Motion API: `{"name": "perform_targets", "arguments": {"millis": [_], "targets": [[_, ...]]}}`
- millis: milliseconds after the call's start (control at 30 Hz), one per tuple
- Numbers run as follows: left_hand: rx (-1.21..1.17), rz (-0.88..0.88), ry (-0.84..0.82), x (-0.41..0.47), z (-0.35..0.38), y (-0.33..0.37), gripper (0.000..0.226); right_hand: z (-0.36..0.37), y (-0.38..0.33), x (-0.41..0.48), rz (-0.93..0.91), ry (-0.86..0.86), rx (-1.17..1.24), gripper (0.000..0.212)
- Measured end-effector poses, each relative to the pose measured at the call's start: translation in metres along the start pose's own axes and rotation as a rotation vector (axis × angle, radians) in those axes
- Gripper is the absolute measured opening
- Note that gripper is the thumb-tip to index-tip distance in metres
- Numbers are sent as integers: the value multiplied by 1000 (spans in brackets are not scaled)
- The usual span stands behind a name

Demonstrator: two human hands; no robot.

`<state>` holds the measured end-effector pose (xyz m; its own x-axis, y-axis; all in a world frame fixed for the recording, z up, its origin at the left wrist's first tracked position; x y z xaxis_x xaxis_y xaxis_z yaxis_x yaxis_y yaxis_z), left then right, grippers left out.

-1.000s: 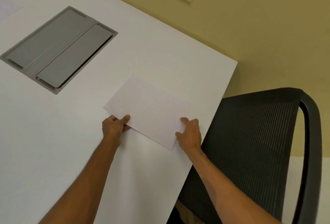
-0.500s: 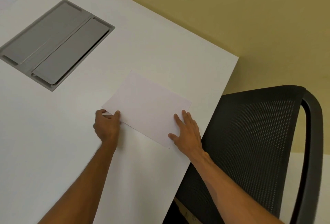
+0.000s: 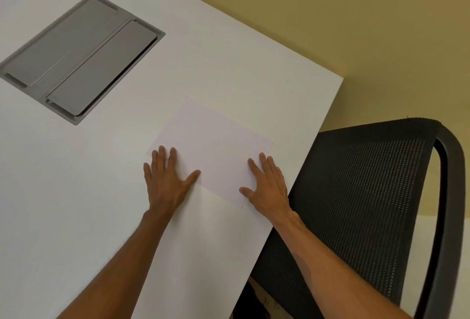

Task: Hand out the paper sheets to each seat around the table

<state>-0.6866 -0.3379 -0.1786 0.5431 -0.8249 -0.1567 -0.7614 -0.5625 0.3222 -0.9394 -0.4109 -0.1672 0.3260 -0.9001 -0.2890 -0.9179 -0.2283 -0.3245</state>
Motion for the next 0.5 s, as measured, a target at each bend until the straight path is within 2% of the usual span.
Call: {"name": "perform_targets", "arguments": {"millis": [500], "targets": [[-66, -17, 62, -18, -22, 0, 89, -13, -7, -8, -63, 34, -12, 91]]}}
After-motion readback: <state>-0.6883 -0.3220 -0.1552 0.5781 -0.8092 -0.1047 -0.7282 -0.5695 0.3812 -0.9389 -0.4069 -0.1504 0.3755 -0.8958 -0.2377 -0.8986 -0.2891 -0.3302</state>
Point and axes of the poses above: each hand's wrist, its own x-axis towards the middle knuckle, its own z-axis out of the palm, y = z × x, the point moved 2 cm from there along x, towards the middle knuckle, and after that the axes turned 8 degrees about y, right-handed, at the moved point
